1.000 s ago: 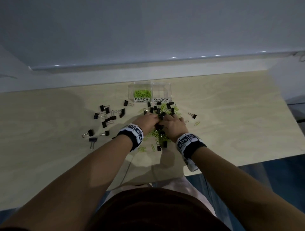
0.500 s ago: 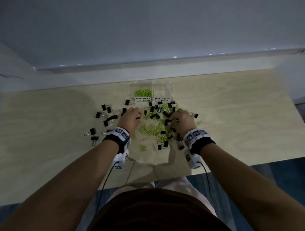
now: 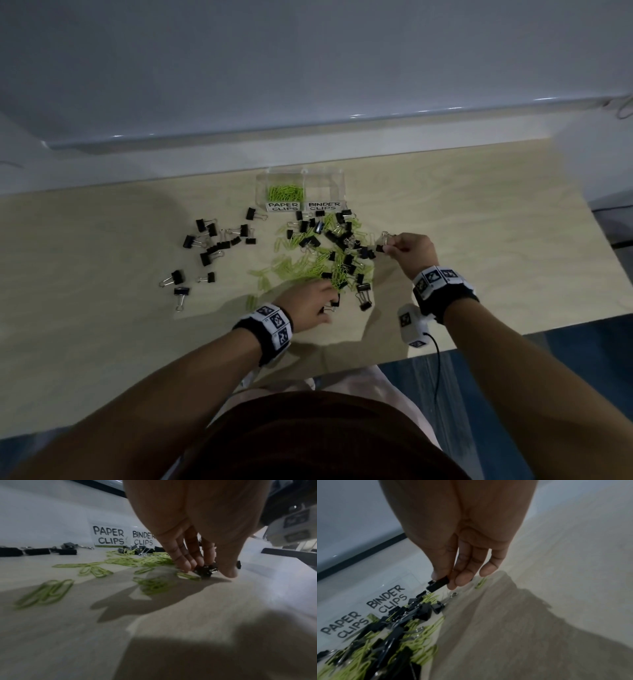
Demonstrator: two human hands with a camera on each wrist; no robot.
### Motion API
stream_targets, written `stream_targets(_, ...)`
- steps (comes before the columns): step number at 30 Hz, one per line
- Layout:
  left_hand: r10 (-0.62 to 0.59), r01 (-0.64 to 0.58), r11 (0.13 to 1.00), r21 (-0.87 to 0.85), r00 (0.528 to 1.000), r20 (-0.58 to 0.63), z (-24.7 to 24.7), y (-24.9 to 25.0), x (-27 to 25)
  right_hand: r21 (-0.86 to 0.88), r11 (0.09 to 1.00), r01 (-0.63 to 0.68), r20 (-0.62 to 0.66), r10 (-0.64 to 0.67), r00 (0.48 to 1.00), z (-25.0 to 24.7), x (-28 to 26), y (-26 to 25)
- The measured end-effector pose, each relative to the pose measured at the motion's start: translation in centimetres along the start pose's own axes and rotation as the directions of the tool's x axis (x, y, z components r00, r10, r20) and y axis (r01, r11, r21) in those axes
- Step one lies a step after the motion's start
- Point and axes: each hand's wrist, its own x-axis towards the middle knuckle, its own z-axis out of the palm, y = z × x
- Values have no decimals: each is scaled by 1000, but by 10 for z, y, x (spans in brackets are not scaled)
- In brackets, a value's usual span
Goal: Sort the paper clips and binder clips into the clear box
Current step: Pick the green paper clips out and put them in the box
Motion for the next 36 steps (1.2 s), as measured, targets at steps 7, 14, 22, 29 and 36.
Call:
stream_targets(7,-40,12,991,-136,978,-202,-7,-22,-11,-183,982,54,-163,-85,983,-7,-5,4)
stream_targets(14,-311,175,925,-337,857,-410,-31,-57,-33,-263,763,590,272,-528,805,38,-61,-42)
stream_targets(22,-186,129,975,-180,920,-346,-39,-36,-6,-412,630,659,435,-500,749,80,-93,-34)
stream_targets(29,55,-41,988,146,994,-94,-32,-12,29,-276,696,663,388,-551,739,60,-92,-22)
stream_targets(36,121,-109,979,171,991,-58,-37,-23,33,-343,874,344,38,-352,935,7,-60,13)
